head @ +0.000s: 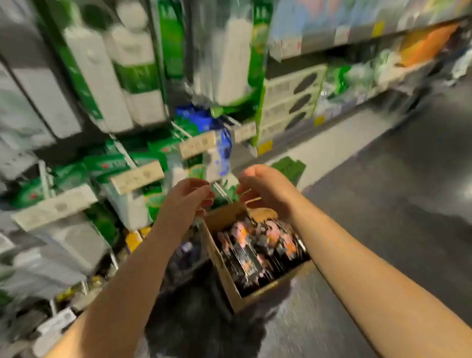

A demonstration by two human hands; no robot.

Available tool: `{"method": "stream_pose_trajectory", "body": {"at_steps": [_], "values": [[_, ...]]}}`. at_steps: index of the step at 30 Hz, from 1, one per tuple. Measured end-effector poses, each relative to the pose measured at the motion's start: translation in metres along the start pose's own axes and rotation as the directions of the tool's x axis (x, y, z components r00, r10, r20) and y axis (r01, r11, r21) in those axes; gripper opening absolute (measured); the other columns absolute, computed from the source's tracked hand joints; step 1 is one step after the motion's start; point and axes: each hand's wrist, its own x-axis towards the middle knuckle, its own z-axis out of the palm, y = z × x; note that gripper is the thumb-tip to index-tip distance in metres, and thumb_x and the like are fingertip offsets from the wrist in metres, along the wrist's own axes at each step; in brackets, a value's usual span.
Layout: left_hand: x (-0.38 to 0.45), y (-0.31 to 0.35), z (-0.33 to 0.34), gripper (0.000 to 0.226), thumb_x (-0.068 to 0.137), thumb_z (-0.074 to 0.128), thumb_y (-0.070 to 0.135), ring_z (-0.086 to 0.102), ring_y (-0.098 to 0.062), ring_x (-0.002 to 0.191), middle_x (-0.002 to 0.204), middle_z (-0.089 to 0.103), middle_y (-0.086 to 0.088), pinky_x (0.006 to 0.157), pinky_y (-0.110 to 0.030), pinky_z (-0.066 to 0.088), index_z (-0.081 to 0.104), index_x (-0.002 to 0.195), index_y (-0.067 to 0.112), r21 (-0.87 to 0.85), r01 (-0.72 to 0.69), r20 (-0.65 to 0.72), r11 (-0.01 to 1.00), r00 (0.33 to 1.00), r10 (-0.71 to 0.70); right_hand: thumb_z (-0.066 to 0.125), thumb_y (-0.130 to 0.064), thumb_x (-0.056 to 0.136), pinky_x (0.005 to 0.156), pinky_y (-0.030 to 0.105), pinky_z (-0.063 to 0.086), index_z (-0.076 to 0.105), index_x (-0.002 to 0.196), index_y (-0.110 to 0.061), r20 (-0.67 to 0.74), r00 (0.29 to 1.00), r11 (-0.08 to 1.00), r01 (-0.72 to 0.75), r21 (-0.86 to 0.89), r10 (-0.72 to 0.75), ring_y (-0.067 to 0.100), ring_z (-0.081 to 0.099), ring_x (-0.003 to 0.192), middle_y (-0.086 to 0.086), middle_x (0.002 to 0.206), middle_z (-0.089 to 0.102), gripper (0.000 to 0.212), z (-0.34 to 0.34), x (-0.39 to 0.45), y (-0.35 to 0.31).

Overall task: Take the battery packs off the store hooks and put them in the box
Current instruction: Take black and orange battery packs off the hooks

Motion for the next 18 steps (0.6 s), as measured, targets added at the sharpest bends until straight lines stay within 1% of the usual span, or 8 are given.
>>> {"method": "stream_pose_trajectory", "body": {"at_steps": [3, 5, 7, 9, 11, 13, 15, 18], "values": [[0.008, -0.042, 0.023, 0.019, 0.099, 0.053, 0.009, 0.062, 0.002, 0.055, 0.077, 0.066, 0.003, 0.062, -0.025, 0.042, 0.057, 0.085, 0.021, 0.069, 0.101, 0.035, 0.992, 0.994, -0.104, 0.050, -0.009, 0.099, 0.045, 0.021, 0.040, 0.051, 0.078, -0.012, -0.002, 0.988, 0.988, -0.152, 0.025, 0.153, 0.016, 0.055, 0.054, 0.009, 0.072, 0.057, 0.020, -0.019, 0.016, 0.053], [0.018, -0.067, 0.030, 0.019, 0.100, 0.052, 0.010, 0.063, 0.002, 0.055, 0.075, 0.066, 0.004, 0.063, -0.026, 0.041, 0.056, 0.085, 0.021, 0.101, 0.195, 0.064, 0.976, 0.977, -0.202, 0.054, -0.015, 0.097, 0.050, 0.024, 0.043, 0.056, 0.080, -0.013, -0.029, 0.978, 0.978, -0.206, -0.019, 0.205, 0.018, 0.059, 0.060, 0.005, 0.070, 0.063, 0.017, -0.026, 0.024, 0.082], [0.032, -0.090, 0.035, 0.017, 0.100, 0.053, 0.012, 0.064, -0.003, 0.059, 0.072, 0.067, 0.005, 0.067, -0.030, 0.041, 0.057, 0.086, 0.021, 0.126, 0.276, 0.088, 0.953, 0.954, -0.288, 0.056, -0.017, 0.096, 0.051, 0.020, 0.043, 0.057, 0.077, -0.014, -0.047, 0.966, 0.966, -0.256, -0.031, 0.254, 0.009, 0.057, 0.053, -0.003, 0.062, 0.063, 0.019, -0.030, 0.034, 0.106], [0.047, -0.112, 0.037, 0.017, 0.099, 0.054, 0.012, 0.061, -0.011, 0.069, 0.077, 0.067, 0.002, 0.068, -0.029, 0.040, 0.057, 0.086, 0.021, 0.131, 0.352, 0.108, 0.927, 0.924, -0.366, 0.056, -0.017, 0.097, 0.053, 0.020, 0.043, 0.057, 0.083, -0.015, -0.045, 0.934, 0.935, -0.355, 0.018, 0.355, 0.006, 0.056, 0.052, -0.001, 0.068, 0.061, 0.014, -0.028, 0.048, 0.128], [0.062, -0.131, 0.038, 0.016, 0.099, 0.054, 0.013, 0.059, -0.012, 0.074, 0.085, 0.064, -0.002, 0.067, -0.026, 0.040, 0.057, 0.085, 0.022, 0.171, 0.397, 0.123, 0.902, 0.900, -0.419, 0.058, -0.017, 0.096, 0.054, 0.021, 0.047, 0.056, 0.091, -0.014, -0.045, 0.893, 0.894, -0.447, 0.028, 0.448, 0.007, 0.059, 0.052, 0.002, 0.074, 0.062, 0.006, -0.024, 0.066, 0.151], [0.075, -0.143, 0.038, 0.017, 0.099, 0.054, 0.014, 0.057, -0.014, 0.077, 0.087, 0.063, -0.004, 0.067, -0.026, 0.040, 0.057, 0.084, 0.022, 0.213, 0.407, 0.129, 0.888, 0.889, -0.439, 0.059, -0.017, 0.096, 0.054, 0.024, 0.047, 0.053, 0.092, -0.015, -0.034, 0.855, 0.856, -0.516, 0.032, 0.517, 0.009, 0.059, 0.052, 0.004, 0.075, 0.061, 0.007, -0.019, 0.080, 0.172], [0.093, -0.159, 0.036, 0.019, 0.099, 0.052, 0.012, 0.055, -0.015, 0.076, 0.084, 0.062, -0.003, 0.065, -0.025, 0.038, 0.055, 0.082, 0.021, 0.220, 0.437, 0.119, 0.872, 0.875, -0.469, 0.060, -0.023, 0.094, 0.065, 0.032, 0.050, 0.056, 0.091, -0.018, -0.003, 0.818, 0.818, -0.575, -0.018, 0.575, 0.015, 0.061, 0.067, 0.007, 0.083, 0.063, 0.007, -0.011, 0.095, 0.199], [0.110, -0.181, 0.032, 0.020, 0.100, 0.051, 0.011, 0.054, -0.014, 0.072, 0.081, 0.061, -0.001, 0.063, -0.024, 0.038, 0.054, 0.082, 0.021, 0.211, 0.496, 0.090, 0.842, 0.848, -0.522, 0.062, -0.029, 0.092, 0.086, 0.040, 0.054, 0.062, 0.093, -0.021, 0.009, 0.804, 0.796, -0.586, -0.149, 0.594, 0.022, 0.067, 0.090, 0.009, 0.100, 0.069, 0.008, 0.006, 0.107, 0.232]]}}
